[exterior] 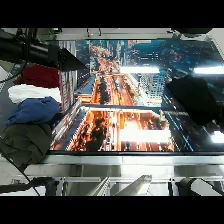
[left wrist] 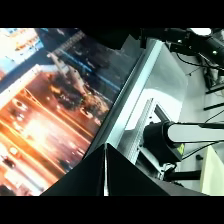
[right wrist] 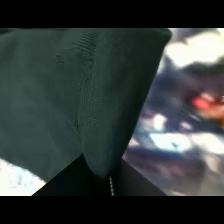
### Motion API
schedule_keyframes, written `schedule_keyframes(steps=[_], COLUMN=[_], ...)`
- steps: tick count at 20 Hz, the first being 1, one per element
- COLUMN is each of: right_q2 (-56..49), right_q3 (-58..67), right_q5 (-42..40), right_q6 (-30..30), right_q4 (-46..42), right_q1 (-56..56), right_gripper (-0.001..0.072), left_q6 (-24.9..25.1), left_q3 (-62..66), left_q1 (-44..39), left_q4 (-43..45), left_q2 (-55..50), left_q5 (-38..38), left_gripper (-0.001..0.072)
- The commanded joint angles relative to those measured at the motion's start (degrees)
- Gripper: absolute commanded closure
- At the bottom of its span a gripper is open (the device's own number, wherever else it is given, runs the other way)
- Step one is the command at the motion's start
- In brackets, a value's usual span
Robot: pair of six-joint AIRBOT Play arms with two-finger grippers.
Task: Fold the shirts.
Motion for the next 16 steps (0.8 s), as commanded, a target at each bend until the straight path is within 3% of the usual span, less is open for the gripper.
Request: schedule_keyframes(steps=[1,5,11,13,16], right_q2=[4.3,5.9,5.9,5.9,5.9], right_q3=[-5.2,-5.1,-5.2,-5.2,-5.3], right_q5=[-3.6,-5.3,-7.0,-6.9,-6.4], right_q6=[-2.2,-4.8,-4.2,-7.1,-4.8], right_q4=[0.6,0.6,2.5,2.5,2.4], right_q1=[-0.4,-0.4,-0.5,-0.5,-2.4], right_gripper=[0.0690,0.0689,0.0689,0.0688,0.0688], left_q6=[0.1,0.1,0.1,0.1,0.1], left_q3=[0.0,0.0,0.0,0.0,0.0], left_q1=[-1.0,-1.0,-1.0,-1.0,-1.0], left_q4=[2.0,2.1,2.1,2.1,2.1], left_q2=[0.0,0.0,0.0,0.0,0.0], left_q5=[-0.2,-0.2,-0.2,-0.2,-0.3], left_gripper=[0.0694,0.0694,0.0694,0.0694,0.0694])
